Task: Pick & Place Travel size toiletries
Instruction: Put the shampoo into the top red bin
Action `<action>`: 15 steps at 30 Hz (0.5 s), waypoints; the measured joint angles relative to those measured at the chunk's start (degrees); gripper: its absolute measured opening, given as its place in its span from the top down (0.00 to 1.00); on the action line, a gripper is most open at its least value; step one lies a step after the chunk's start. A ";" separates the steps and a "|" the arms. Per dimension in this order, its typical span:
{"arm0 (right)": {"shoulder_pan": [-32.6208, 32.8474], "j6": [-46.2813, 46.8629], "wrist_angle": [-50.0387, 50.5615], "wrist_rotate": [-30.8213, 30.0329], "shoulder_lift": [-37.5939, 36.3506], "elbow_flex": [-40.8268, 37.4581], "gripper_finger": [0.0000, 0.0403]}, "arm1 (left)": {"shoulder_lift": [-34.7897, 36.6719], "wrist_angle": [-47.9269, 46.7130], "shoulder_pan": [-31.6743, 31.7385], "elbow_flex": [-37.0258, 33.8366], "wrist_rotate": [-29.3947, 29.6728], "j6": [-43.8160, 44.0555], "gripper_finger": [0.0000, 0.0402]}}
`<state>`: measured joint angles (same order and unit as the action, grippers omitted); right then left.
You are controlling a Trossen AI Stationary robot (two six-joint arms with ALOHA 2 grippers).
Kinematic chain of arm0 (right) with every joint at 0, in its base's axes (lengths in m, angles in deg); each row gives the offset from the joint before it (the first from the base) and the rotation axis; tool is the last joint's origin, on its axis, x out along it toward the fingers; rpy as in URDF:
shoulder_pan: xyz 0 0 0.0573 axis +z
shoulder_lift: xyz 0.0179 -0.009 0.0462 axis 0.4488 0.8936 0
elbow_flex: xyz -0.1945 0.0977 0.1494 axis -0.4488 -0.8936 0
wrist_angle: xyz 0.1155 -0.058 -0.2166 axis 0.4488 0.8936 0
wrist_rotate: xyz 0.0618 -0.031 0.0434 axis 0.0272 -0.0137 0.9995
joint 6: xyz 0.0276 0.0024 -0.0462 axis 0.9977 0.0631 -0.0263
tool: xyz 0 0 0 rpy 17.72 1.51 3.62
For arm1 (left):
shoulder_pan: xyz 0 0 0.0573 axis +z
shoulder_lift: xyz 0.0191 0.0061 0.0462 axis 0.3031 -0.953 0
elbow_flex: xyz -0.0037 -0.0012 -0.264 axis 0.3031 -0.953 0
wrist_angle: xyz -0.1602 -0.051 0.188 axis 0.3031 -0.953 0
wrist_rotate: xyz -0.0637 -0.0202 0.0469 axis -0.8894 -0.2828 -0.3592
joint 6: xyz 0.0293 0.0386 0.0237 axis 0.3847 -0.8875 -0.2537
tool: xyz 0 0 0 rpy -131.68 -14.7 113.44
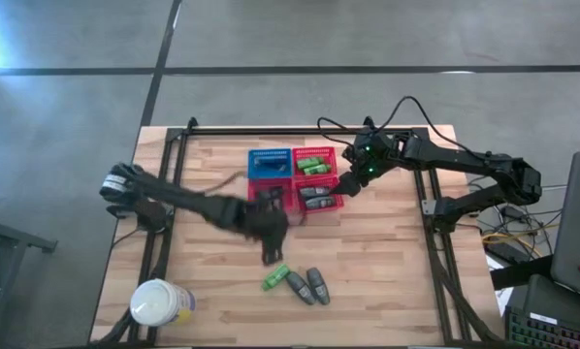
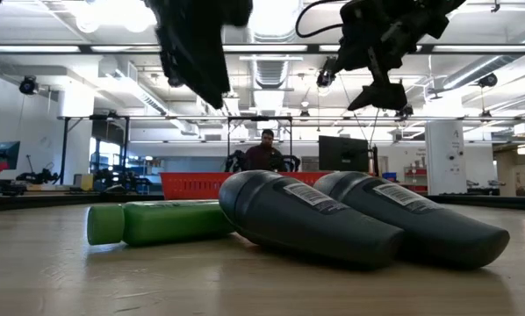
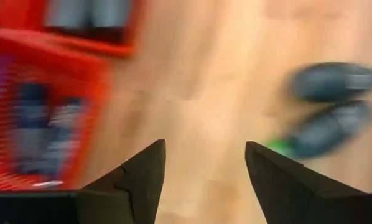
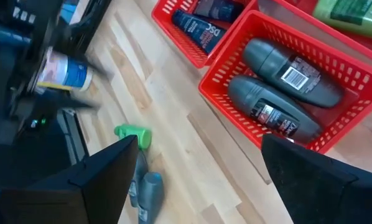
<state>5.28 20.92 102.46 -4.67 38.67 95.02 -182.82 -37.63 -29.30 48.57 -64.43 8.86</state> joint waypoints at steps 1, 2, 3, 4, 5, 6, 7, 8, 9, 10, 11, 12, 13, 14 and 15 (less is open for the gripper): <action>0.00 -0.57 0.00 0.02 0.00 0.00 0.17 | -0.19 1.11 -2.23 0.00 0.00 0.96 0.44; 0.00 -1.09 0.01 0.11 0.00 0.00 0.17 | -0.52 1.71 -4.59 -0.01 0.14 1.27 0.44; 0.00 -1.64 0.12 0.24 0.00 0.00 0.17 | -0.88 2.45 -6.95 -0.02 0.43 1.19 0.44; 0.00 -1.90 0.26 0.50 0.00 0.00 0.17 | -1.34 3.39 -9.21 -0.02 1.03 0.79 0.44; 0.00 -2.08 0.33 1.07 0.00 0.00 0.17 | -1.92 3.95 -11.42 -0.02 1.94 0.58 0.44; 0.00 -2.26 0.31 1.58 0.00 0.00 0.16 | -2.60 4.00 -13.61 -0.02 2.90 0.79 0.44; 0.00 -2.56 0.28 2.16 0.00 0.00 0.15 | -3.49 4.26 -15.43 -0.02 3.97 1.74 0.44; 0.09 -2.88 0.29 2.63 0.00 0.00 0.14 | -4.39 4.74 -16.93 -0.02 4.80 3.71 0.44; 0.13 -3.24 0.31 2.81 0.00 0.00 0.14 | -5.31 5.06 -18.15 -0.02 5.68 6.33 0.43; 0.13 -3.52 0.31 2.87 0.00 0.00 0.13 | -6.27 5.27 -18.86 -0.03 6.26 9.65 0.43; 0.13 -3.71 0.31 2.93 0.00 0.00 0.12 | -7.21 5.65 -19.30 -0.03 6.54 13.35 0.43; 0.13 -3.85 0.33 2.93 0.00 0.00 0.11 | -8.19 5.88 -19.52 -0.04 6.67 17.10 0.43; 0.13 -3.94 0.33 2.93 0.00 0.00 0.11 | -9.29 5.89 -19.56 -0.03 6.61 20.51 0.43; 0.13 -4.12 0.33 2.92 0.00 0.00 0.10 | -10.28 6.07 -19.56 -0.04 6.30 23.88 0.43; 0.13 -4.35 0.33 2.91 0.00 0.00 0.10 | -11.32 6.48 -19.56 -0.04 5.94 26.87 0.43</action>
<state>5.41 16.57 102.78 -1.76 38.67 95.02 -194.14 -31.15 -48.86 48.53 -58.49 35.72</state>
